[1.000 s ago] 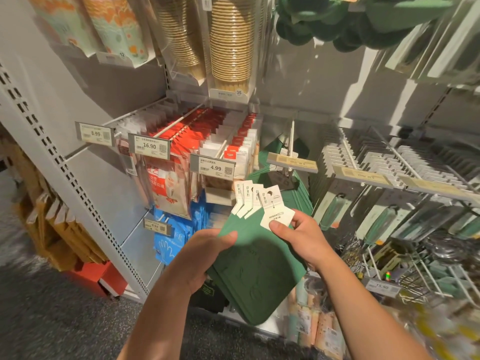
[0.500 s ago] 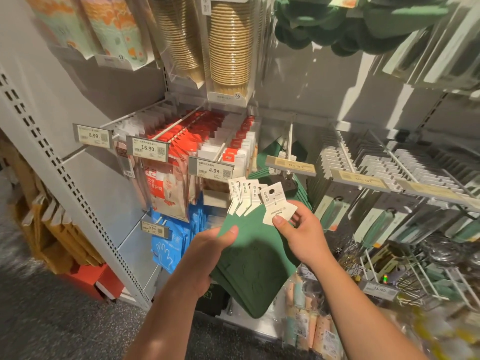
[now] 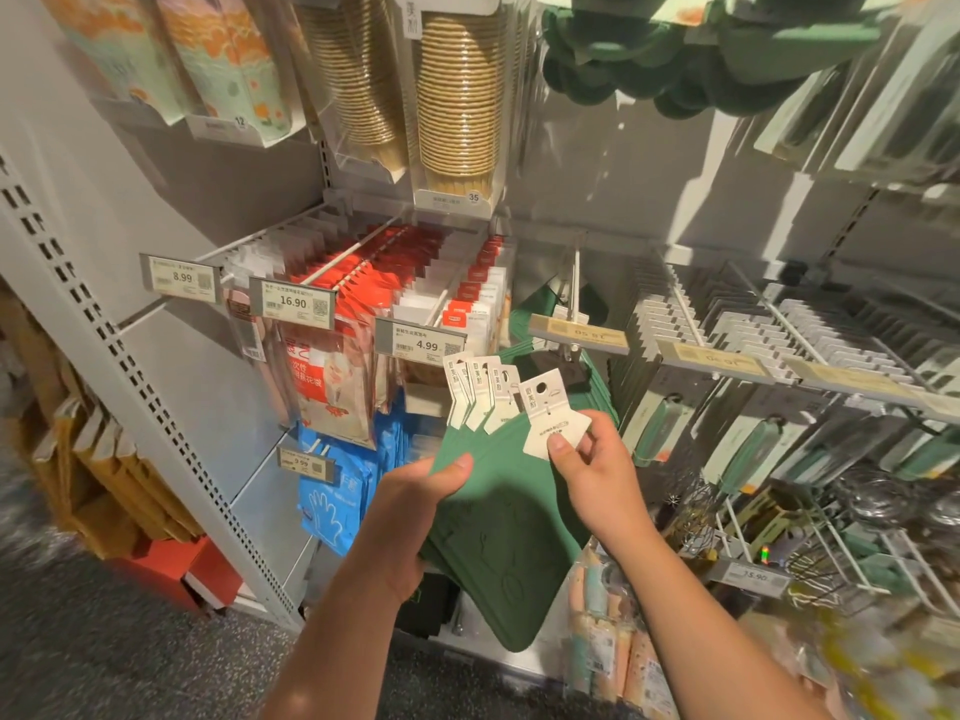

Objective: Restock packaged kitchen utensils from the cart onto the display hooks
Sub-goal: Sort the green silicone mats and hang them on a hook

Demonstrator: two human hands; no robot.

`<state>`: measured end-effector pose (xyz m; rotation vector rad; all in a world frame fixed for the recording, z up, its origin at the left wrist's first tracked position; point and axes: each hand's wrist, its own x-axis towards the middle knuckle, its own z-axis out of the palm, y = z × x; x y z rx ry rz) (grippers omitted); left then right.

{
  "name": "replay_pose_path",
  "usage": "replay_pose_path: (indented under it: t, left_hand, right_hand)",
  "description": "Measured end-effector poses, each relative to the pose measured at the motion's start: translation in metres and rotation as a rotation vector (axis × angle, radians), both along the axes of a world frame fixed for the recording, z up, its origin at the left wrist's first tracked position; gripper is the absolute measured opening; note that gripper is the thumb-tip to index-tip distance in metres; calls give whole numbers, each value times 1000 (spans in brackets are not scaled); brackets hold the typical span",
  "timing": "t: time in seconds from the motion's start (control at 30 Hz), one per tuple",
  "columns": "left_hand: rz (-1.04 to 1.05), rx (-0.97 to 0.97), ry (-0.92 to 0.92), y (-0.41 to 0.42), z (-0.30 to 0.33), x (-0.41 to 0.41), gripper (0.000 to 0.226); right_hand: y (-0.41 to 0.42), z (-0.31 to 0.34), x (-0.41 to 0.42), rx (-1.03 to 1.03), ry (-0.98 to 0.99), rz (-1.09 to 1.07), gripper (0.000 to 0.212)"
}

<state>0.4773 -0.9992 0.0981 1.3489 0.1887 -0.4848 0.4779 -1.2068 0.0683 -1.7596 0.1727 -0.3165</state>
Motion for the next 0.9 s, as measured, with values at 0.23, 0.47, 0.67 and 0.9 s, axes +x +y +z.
replay_pose_path:
  t: [0.23, 0.47, 0.67, 0.9]
  left_hand:
    - [-31, -65, -16, 2, 2, -3, 19]
    - [-67, -90, -6, 2, 0, -6, 33]
    - [-90, -76, -8, 3, -2, -4, 25]
    - [-54, -39, -24, 0, -4, -1, 24]
  right_hand:
    - [-2, 2, 2, 22, 68, 19, 22]
    - [-4, -2, 3, 35, 42, -5, 25]
    - [-14, -4, 4, 39, 62, -14, 29]
    - [-10, -1, 11, 23, 31, -132, 32]
